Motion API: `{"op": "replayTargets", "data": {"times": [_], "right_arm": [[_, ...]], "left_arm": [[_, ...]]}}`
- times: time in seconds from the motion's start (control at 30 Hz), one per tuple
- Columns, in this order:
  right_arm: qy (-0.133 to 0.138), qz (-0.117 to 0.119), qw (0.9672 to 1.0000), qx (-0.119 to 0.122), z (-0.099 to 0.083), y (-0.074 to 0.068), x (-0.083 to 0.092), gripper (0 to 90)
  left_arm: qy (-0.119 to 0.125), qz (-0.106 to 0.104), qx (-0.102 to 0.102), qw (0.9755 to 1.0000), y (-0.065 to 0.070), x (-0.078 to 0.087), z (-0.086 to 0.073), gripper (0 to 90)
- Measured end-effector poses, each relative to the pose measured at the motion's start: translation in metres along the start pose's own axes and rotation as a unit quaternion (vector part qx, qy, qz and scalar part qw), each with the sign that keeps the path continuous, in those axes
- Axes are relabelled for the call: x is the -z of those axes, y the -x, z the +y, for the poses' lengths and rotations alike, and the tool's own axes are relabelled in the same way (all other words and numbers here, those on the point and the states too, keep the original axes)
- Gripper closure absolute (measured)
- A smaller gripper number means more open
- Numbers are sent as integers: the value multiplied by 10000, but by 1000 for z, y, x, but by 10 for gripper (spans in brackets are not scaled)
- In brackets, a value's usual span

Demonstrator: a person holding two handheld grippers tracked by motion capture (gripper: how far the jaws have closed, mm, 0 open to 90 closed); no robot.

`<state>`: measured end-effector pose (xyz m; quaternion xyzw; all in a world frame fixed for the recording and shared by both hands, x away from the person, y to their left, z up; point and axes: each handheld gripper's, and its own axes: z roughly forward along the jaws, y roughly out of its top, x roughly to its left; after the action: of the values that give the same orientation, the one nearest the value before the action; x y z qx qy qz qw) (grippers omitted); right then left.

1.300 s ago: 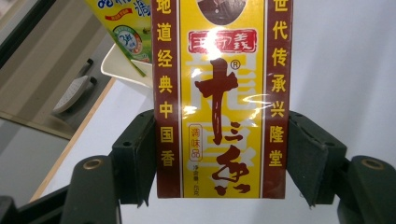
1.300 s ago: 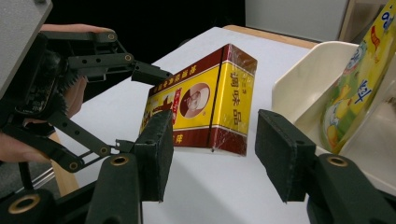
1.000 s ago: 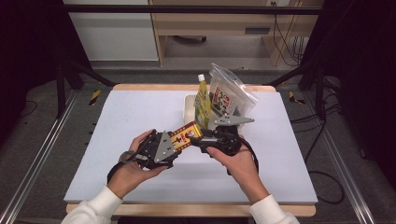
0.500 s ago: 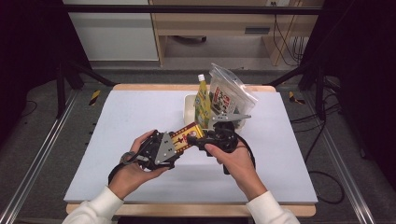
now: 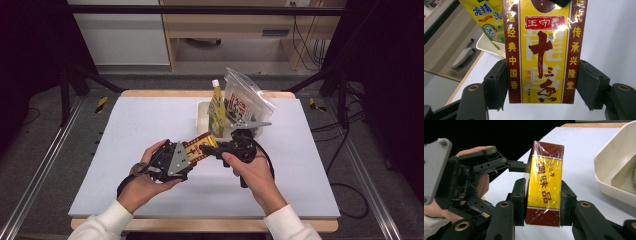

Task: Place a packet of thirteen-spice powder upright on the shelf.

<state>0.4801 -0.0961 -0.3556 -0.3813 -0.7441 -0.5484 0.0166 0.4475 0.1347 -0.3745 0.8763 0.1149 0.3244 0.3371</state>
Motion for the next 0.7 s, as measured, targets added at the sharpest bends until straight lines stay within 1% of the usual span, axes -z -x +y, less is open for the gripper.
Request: {"op": "replayTargets", "data": {"times": [0.13,0.2,0.23,0.27,0.33,0.43,0.53,0.6,0.7], "right_arm": [[-8,-43,10000,53,0,-2,0,670],[20,-58,10000,20,0,-3,0,675],[35,-65,10000,23,0,-3,0,677],[51,-93,9999,52,0,-4,1,677],[82,-183,9998,81,0,-6,2,678],[141,-347,9992,132,1,-6,4,678],[198,-573,9979,233,2,-7,6,678],[236,-658,9972,249,3,-8,7,678],[323,-859,9953,302,3,-10,7,678]], "left_arm": [[16,35,8,10000,1,-2,-1,318],[47,2,98,9999,1,-3,-2,312],[32,6,111,9999,1,-4,-2,301],[33,-2,173,9998,1,-5,-3,270],[66,-8,271,9996,0,-4,-5,217],[62,-39,403,9992,-1,-2,-10,185],[86,-84,566,9983,-2,2,-17,182],[47,-50,605,9981,-3,5,-22,180],[-20,-3,754,9972,-6,10,-32,161]]}}
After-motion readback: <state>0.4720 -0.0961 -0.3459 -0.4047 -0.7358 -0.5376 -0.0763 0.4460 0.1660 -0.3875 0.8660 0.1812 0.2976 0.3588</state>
